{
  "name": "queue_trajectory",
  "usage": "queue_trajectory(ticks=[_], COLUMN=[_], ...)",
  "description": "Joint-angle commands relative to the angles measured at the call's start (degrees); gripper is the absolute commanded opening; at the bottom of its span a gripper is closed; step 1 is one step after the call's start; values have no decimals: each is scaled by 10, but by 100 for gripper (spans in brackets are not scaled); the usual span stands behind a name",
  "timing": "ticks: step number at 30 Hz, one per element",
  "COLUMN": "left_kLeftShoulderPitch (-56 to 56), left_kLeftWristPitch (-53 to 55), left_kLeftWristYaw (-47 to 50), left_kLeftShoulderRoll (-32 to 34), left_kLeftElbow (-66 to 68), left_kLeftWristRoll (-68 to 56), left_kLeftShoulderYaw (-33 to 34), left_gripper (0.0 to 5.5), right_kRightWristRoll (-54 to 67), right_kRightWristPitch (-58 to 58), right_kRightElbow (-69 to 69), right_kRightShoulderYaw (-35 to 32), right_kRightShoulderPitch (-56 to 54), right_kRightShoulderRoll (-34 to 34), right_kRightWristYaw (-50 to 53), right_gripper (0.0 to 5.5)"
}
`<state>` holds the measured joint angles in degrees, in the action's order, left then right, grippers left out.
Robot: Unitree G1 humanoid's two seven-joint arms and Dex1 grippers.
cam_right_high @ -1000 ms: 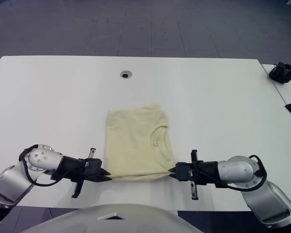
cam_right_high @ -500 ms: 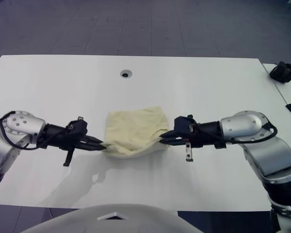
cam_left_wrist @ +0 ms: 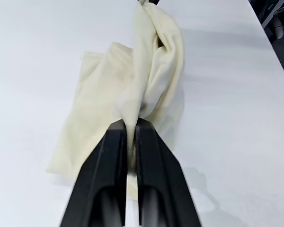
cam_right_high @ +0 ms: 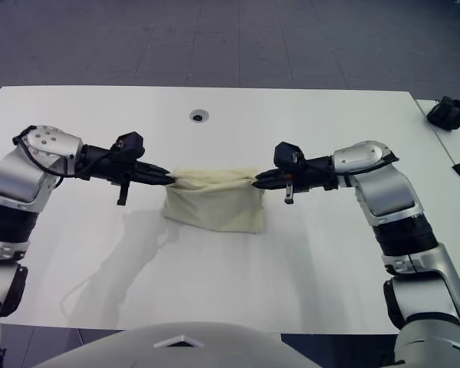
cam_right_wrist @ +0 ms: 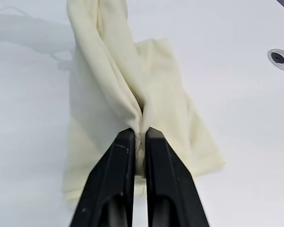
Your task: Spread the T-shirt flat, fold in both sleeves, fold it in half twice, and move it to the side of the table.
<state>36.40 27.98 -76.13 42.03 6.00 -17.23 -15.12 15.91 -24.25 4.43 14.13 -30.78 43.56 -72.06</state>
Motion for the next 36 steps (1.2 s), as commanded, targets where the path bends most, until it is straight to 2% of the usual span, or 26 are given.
queue_trajectory(ticks=[1, 13, 19, 28, 29, 30, 36], left_kLeftShoulderPitch=[37, 90, 121, 143, 146, 152, 185], left_kLeftWristPitch=[-15, -95, -131, -167, -170, -168, -157], left_kLeftWristYaw=[6, 37, 62, 73, 82, 92, 168], left_kLeftShoulderRoll=[-19, -87, -126, -140, -143, -149, -146], left_kLeftElbow=[37, 228, 315, 381, 384, 387, 355], left_kLeftWristRoll=[18, 108, 146, 181, 183, 182, 137], left_kLeftShoulderYaw=[-1, -35, -37, -32, -29, -21, 72], left_gripper=[7, 7, 7, 7, 7, 43, 132], right_kRightWristRoll=[-17, -86, -109, -133, -137, -136, -114], right_kRightWristPitch=[18, 108, 141, 172, 175, 176, 170], right_kRightElbow=[39, 240, 291, 313, 312, 309, 233], right_kRightShoulderYaw=[2, 14, 8, 1, 0, -6, -58], right_kRightShoulderPitch=[-31, -89, -93, -95, -96, -97, -77], right_kRightShoulderRoll=[-18, -95, -113, -114, -117, -121, -142], right_kRightWristYaw=[1, 17, 32, 54, 66, 78, 157], right_gripper=[13, 13, 13, 13, 49, 59, 152])
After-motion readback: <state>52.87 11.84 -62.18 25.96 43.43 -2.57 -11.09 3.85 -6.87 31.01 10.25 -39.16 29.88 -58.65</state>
